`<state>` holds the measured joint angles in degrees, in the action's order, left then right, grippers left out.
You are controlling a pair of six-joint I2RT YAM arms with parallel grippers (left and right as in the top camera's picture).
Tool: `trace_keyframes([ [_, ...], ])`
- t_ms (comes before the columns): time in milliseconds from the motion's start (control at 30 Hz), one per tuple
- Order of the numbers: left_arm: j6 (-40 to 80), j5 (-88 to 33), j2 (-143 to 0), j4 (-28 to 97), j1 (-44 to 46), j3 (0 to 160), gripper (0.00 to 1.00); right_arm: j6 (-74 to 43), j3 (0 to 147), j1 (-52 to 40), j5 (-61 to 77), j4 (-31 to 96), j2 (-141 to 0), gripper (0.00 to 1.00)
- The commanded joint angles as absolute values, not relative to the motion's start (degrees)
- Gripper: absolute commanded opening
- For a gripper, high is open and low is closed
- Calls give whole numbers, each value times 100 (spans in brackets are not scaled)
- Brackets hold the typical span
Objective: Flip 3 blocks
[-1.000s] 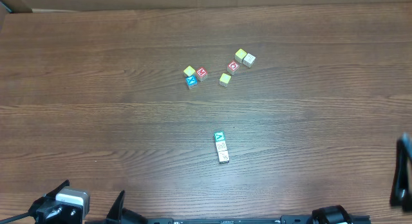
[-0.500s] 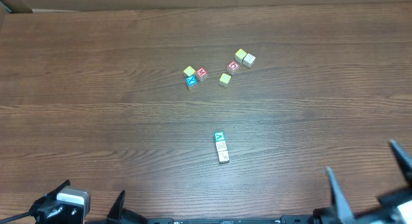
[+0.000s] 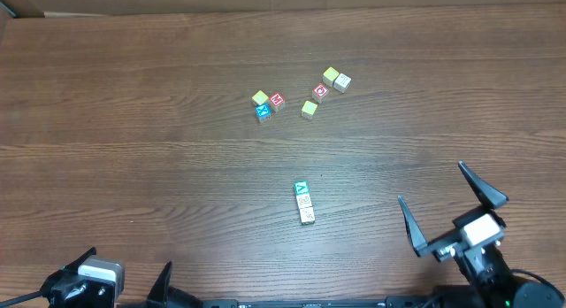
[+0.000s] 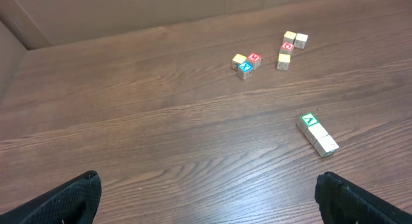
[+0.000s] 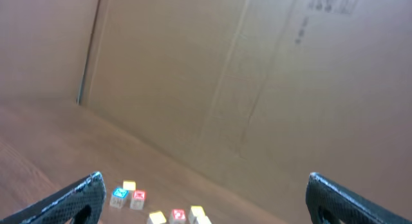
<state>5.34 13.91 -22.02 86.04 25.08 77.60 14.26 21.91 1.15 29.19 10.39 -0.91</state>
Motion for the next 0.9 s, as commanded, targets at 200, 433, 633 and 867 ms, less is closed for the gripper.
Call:
trace_keyframes([
  [200,425,1347,-2211,8597,2515,7773,100,-200,648,158,1721,-1103,-21,100],
  [433,425,1347,-2211,8597,2515,7773,100,-539,43,152,1028,-1594,-21,100],
  [633,425,1347,-2211,8597,2515,7773,100,-541,43,145,902,-805,-21,100],
  [867,425,1347,-2211,8597,2515,7773,100,-537,43,145,902,86,-21,100],
])
